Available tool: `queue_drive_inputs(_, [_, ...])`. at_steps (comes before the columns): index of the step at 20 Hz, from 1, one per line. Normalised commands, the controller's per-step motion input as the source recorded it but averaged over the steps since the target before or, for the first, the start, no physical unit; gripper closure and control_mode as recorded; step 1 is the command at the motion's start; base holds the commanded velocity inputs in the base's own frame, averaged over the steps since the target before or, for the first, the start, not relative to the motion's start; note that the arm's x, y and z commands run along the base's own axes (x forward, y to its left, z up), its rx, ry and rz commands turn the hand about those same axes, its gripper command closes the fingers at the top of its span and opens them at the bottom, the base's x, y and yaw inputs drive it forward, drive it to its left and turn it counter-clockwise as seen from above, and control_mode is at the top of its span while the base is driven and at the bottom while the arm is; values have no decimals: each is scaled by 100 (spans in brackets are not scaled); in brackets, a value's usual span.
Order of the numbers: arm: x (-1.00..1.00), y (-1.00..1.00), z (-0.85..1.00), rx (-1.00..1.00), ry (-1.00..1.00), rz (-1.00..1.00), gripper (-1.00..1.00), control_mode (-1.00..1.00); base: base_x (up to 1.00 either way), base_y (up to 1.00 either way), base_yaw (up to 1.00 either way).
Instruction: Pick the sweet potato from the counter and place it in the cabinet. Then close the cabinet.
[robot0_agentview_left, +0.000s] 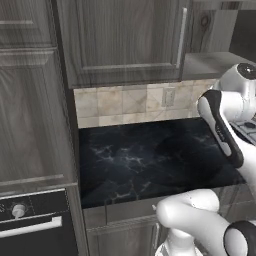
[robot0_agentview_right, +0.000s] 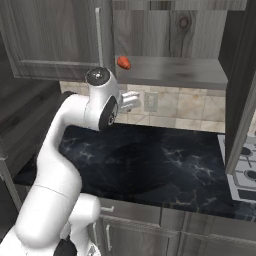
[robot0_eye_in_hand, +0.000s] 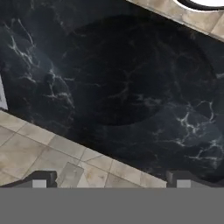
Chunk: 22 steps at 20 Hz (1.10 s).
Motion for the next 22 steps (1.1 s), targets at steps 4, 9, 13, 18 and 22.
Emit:
queue_drive_inputs(4, [-35,-16,-15,0,-7,29,-100,-100,0,0,0])
queue_drive_inputs(9, [-25,-5,0,0,-6,19,-100,-100,0,0,0])
queue_drive_inputs(13, [-38,-38,0,0,-20,14,-100,-100,0,0,0])
queue_drive_inputs(18, [-64,-45,0,0,-28,14,-100,-100,0,0,0])
queue_drive_inputs(22, [-63,-57,-6,0,-32,13,-100,-100,0,0,0])
